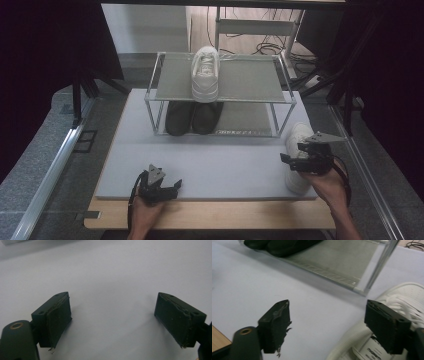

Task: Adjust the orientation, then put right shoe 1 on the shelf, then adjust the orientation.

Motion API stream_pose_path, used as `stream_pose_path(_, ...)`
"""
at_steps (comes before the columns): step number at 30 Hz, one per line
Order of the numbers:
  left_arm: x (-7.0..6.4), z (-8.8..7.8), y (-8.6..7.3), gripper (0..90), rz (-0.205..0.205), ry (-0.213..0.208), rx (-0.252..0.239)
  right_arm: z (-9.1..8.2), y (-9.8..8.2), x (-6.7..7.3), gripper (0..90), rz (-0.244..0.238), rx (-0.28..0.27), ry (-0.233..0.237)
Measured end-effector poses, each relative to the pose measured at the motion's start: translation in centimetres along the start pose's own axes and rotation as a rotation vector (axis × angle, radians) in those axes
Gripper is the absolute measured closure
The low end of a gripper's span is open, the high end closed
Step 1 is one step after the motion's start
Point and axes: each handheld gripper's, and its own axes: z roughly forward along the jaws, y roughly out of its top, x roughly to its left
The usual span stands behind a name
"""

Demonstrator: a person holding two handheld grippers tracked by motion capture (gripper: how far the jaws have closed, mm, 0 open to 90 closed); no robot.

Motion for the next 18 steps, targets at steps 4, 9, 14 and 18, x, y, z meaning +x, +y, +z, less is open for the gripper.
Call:
stream_pose_path(4, 0.0, 0.0, 0.0, 13.7, 0.0, 0.0, 0.0, -0.6, -0.2, -0.7, 31.9, 0.015, -0.003, -0.024)
stream_pose_path(9, 0.0, 0.0, 0.0, 13.7, -0.007, 0.0, -0.003, -1.3, -0.6, -1.1, 46.5, 0.025, 0.014, -0.04)
stream_pose_path(14, 0.0, 0.0, 0.0, 13.7, -0.003, 0.0, 0.0, -1.9, -1.4, -1.4, 70.0, 0.029, 0.035, -0.044)
stream_pose_path(18, 0.0, 0.0, 0.0, 13.7, -0.004, 0.0, 0.0, -2.1, -2.0, -1.3, 87.7, 0.024, 0.077, -0.046)
